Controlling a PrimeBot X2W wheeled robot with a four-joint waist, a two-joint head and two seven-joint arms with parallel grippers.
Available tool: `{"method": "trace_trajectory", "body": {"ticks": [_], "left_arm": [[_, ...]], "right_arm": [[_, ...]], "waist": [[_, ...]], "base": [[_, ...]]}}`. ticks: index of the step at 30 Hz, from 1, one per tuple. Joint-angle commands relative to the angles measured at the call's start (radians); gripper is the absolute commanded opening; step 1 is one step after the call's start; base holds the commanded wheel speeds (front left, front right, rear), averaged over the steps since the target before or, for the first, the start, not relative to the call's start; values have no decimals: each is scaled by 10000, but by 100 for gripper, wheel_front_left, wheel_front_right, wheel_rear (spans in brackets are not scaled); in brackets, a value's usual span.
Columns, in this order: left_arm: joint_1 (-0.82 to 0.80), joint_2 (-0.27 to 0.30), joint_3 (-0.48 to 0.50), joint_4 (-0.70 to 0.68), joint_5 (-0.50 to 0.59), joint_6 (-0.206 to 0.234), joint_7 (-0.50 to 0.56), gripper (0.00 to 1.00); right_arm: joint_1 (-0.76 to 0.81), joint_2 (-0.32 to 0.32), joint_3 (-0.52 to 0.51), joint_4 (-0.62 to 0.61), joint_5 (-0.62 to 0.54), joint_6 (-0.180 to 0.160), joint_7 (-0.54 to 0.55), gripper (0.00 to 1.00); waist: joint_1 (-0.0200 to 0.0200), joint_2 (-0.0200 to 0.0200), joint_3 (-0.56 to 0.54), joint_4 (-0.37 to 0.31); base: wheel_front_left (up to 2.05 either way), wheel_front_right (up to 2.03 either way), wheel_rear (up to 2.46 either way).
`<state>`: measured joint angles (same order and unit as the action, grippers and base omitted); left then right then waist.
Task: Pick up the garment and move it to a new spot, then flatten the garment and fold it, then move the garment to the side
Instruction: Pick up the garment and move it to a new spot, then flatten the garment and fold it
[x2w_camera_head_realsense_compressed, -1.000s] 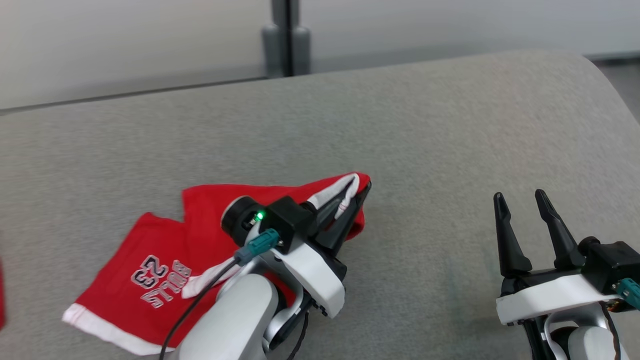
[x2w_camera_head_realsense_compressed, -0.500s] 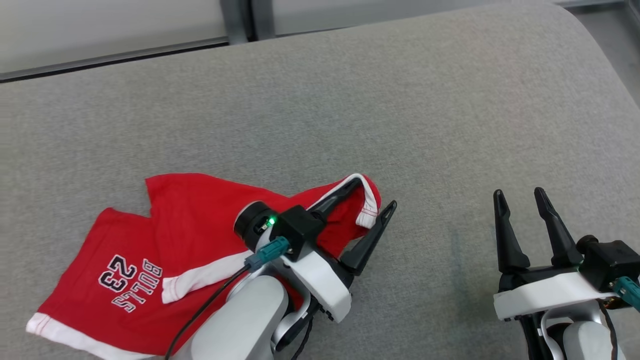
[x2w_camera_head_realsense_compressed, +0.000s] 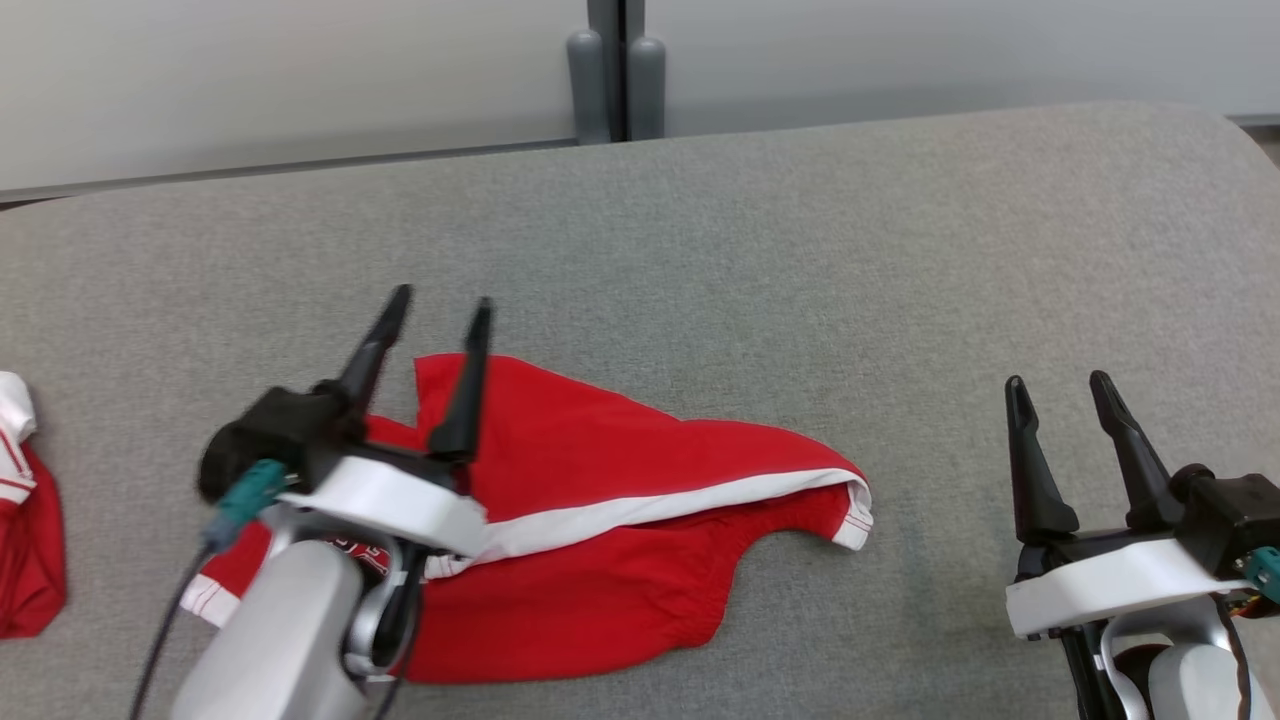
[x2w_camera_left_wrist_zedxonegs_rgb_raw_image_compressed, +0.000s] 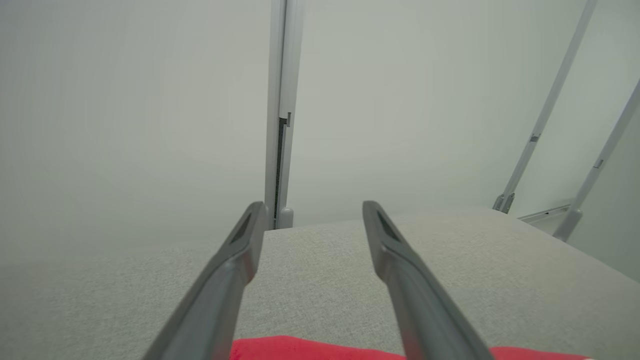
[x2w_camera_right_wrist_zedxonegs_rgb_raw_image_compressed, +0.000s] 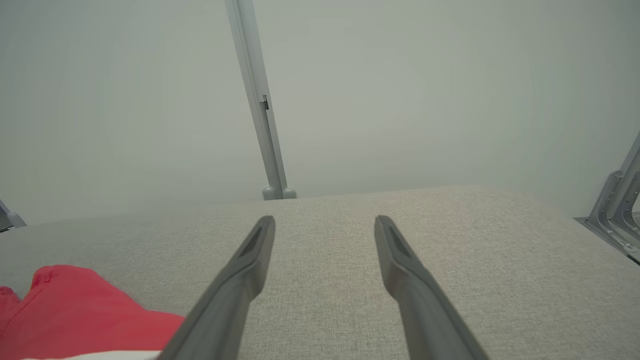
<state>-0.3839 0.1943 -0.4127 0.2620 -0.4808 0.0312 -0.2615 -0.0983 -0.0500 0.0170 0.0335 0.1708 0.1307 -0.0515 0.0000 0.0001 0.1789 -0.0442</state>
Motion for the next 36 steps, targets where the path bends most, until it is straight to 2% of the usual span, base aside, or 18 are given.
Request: {"method": "trace_trajectory", "body": {"ticks": [1,5,13,24,36], "left_arm": [[224,133,333,-140,-9,135,-36,100],[955,449,1434,-450,30,428,-32,100],[2160,739,2440,-796,298,502,-33,100],[3371,1068,2132,-918,603,294,154,100],[3806,1176,1841,-1286,581,450,633,100]], "right_arm": [[128,-25,-39,-75,-107,0,41,100],[303,-23,-155,-213,-171,0,184,100],[749,-29,-246,-377,-188,0,384,100],[1560,-197,-136,-526,-42,0,692,100],[1925,-258,-204,-840,5,0,1001,100]], "waist": [[0,-1,-194,190],[0,-1,-425,407],[0,-1,-962,738],[0,-1,-1931,806],[0,-1,-2197,815]], "base": [[0,0,0],[0,0,0],[0,0,0],[0,0,0],[0,0,0]]}}
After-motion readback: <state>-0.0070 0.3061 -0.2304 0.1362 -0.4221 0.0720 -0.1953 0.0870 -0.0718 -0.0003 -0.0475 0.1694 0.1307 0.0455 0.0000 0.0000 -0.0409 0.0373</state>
